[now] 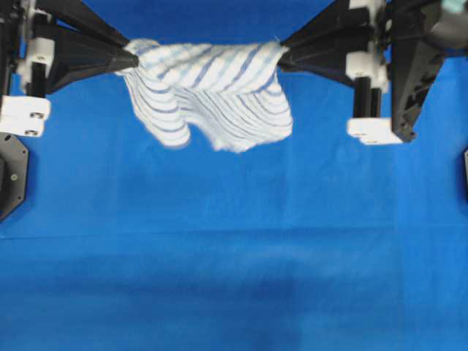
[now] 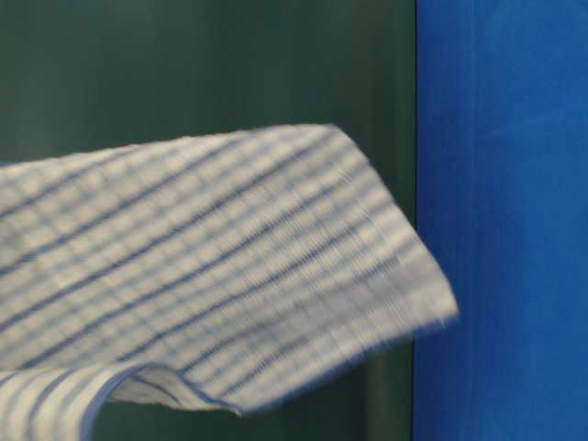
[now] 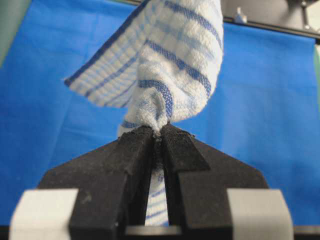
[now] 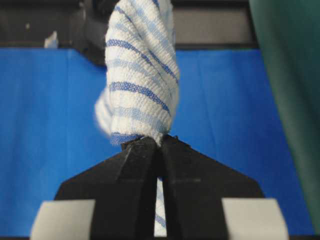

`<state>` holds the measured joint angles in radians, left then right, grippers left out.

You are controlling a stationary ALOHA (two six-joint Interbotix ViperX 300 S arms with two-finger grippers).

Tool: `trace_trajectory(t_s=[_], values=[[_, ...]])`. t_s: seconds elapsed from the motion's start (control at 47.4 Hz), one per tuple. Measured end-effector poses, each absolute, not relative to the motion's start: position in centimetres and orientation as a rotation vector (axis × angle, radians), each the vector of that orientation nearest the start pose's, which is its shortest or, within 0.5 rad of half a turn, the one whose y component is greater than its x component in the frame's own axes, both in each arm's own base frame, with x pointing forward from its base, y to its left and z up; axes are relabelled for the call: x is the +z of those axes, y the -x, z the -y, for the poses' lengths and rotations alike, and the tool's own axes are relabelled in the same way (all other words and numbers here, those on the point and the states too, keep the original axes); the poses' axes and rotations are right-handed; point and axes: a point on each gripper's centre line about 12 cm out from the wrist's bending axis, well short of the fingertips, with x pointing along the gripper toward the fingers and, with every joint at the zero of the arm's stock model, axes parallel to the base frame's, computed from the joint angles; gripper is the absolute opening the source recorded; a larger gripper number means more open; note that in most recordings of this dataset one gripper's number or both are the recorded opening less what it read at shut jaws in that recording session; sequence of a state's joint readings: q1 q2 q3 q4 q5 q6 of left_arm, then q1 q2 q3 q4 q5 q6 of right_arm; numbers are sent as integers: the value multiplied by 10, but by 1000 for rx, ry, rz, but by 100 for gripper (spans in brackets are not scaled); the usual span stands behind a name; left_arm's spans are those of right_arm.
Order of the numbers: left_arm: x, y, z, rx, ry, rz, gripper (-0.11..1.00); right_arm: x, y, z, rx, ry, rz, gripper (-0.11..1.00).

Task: Lift the towel with both arms.

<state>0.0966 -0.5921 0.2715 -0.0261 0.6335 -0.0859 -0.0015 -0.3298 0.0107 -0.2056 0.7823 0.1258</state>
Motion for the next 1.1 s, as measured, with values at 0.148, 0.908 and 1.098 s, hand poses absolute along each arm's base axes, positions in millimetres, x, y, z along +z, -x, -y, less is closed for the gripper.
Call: trace_trajectory(t_s=[0.148,0.908,1.098], values=[[467,-279,-25,97,124,-315,3,475,-349,18,-140,54,-455,1],[458,-283,-25,97,125,-297,80,474,-349,17,-133,81,-461,66],[449,-288,-16,64,119,-304,92,468,-349,18,-137,76,-474,64]])
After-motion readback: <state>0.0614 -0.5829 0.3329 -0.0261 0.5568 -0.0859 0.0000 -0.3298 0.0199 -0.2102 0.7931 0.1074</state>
